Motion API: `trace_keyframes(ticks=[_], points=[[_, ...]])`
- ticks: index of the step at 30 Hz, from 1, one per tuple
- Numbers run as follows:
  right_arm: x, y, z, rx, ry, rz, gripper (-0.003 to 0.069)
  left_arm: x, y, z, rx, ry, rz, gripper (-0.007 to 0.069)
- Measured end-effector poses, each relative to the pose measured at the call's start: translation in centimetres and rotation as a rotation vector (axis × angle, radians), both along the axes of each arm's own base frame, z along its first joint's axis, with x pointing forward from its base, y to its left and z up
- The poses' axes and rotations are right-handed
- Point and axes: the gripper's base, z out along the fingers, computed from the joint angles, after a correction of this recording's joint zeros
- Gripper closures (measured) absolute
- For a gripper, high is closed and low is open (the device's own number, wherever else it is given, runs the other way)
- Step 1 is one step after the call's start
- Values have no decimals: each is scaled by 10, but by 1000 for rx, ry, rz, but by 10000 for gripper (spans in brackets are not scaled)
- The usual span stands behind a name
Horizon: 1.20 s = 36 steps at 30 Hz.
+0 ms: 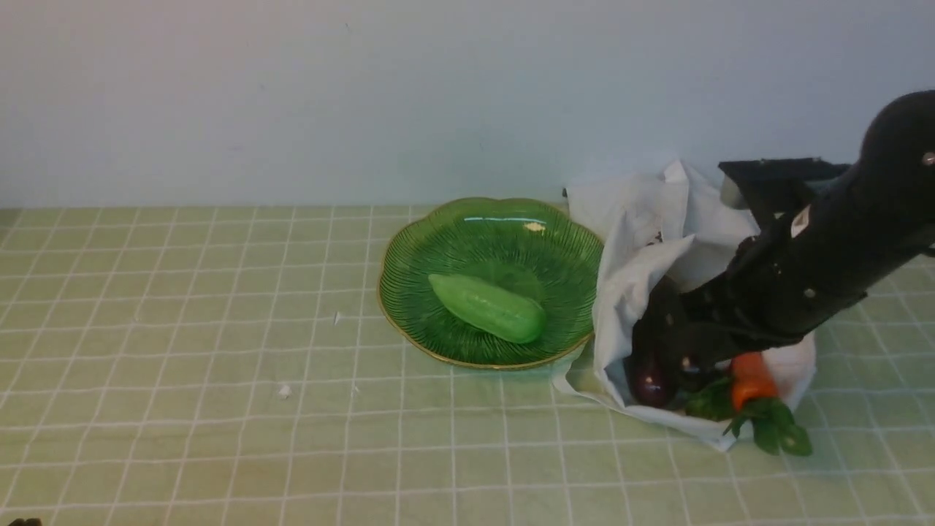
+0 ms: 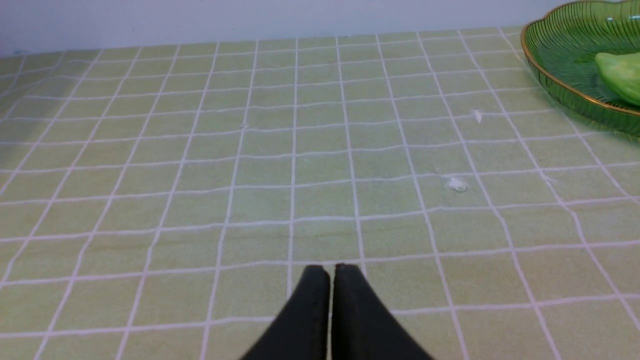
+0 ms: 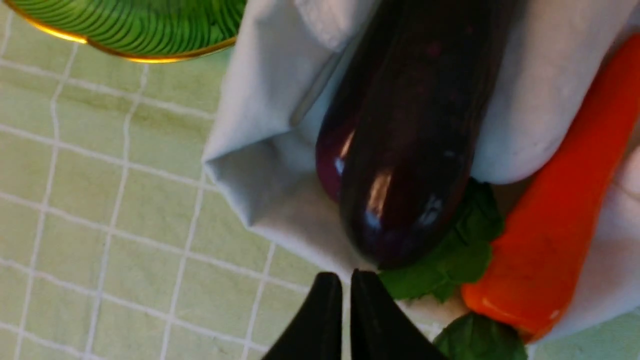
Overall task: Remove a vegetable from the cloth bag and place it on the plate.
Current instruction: Use the right arm to grab an eggplant from the bag
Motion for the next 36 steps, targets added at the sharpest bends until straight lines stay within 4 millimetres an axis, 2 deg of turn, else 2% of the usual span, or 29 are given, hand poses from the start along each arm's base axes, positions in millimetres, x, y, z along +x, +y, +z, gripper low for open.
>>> trace_keyframes(ticks=[3,5,7,8,9,12,14,16,18,20,23,25,27,30,31,33,34,36], points=[[5,4,-6,-39,-12,-34,573,0,0,0,0,0,0,629],[13,5,-16,-62,-27,-49,484,0,0,0,0,0,0,629],[15,5,-18,-68,-32,-49,445,0,0,0,0,0,0,629],[19,5,-24,-84,-37,-46,361,0,0,0,0,0,0,629],[19,5,-25,-87,-36,-45,361,0,0,0,0,0,0,629],[26,8,-37,-89,-42,-44,216,0,0,0,0,0,0,629],[30,9,-45,-86,-38,-46,160,0,0,0,0,0,0,629],[32,10,-51,-87,-28,-48,137,0,0,0,0,0,0,629],[34,11,-60,-95,-7,-48,125,0,0,0,0,0,0,629],[35,11,-63,-102,1,-45,145,0,0,0,0,0,0,629],[35,10,-64,-124,5,-34,203,0,0,0,0,0,0,629],[33,7,-62,-155,6,-21,286,0,0,0,0,0,0,629],[31,4,-57,-175,4,-18,285,0,0,0,0,0,0,629],[21,-5,-35,-227,-7,-30,283,0,0,0,0,0,0,629],[20,-6,-34,-235,-3,-31,283,0,0,0,0,0,0,629],[6,-15,-10,-266,-3,-76,283,0,0,0,0,0,0,629],[4,-16,-6,-271,-3,-84,283,0,0,0,0,0,0,629],[-14,-25,18,-274,2,-140,283,0,0,0,0,0,0,629]])
